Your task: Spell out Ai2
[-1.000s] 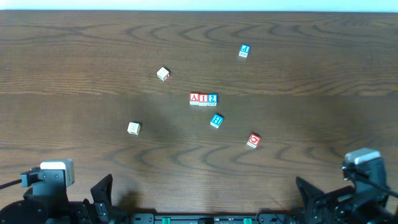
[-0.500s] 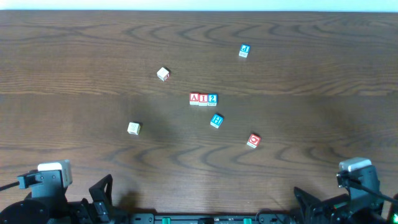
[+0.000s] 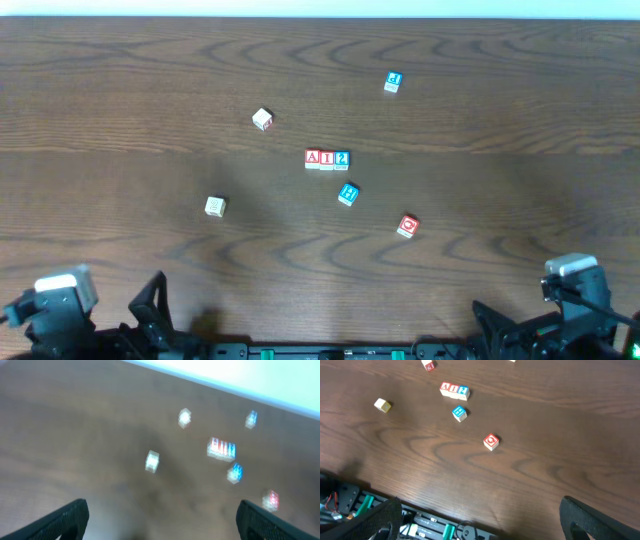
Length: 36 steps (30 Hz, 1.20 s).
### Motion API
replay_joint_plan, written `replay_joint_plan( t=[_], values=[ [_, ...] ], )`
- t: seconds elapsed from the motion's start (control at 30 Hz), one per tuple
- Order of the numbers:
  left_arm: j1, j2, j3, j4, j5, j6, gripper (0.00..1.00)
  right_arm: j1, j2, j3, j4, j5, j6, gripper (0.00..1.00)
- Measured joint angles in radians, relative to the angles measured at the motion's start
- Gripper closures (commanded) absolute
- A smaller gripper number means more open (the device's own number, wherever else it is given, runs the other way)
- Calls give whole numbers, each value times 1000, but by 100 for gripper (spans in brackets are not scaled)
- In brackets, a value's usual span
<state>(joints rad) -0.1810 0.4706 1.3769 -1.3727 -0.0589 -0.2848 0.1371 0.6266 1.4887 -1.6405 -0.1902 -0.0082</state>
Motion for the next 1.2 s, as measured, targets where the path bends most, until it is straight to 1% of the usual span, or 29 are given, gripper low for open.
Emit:
replay_joint_plan(
  t=[0.1, 0.27, 0.33, 0.43, 0.6, 0.8, 1.07, 1.2],
  values=[
    [62, -95, -136, 138, -4, 68, 4, 0, 0, -2, 0, 0, 0, 1],
    [119, -216, -423, 307, -8, 149, 5, 0, 0, -3, 0, 0, 0, 1],
    [125, -260, -572, 386, -8, 169, 5, 0, -1, -4, -1, 0, 0, 1],
    [125, -309, -740, 481, 5, 183, 5, 0, -1, -5, 0, 0, 0, 1],
    [126, -400, -975, 628, 46, 192, 5, 0, -1, -5, -1, 0, 0, 1],
    [125, -456, -1122, 728, 96, 197, 5, 0, -1, -5, -1, 0, 0, 1],
    [125, -458, -1207, 750, 131, 201, 5, 0, -1, -5, 0, 0, 0, 1],
    [125, -459, -1216, 749, 134, 204, 5, 0, -1, -5, 0, 0, 1, 1]
  ],
)
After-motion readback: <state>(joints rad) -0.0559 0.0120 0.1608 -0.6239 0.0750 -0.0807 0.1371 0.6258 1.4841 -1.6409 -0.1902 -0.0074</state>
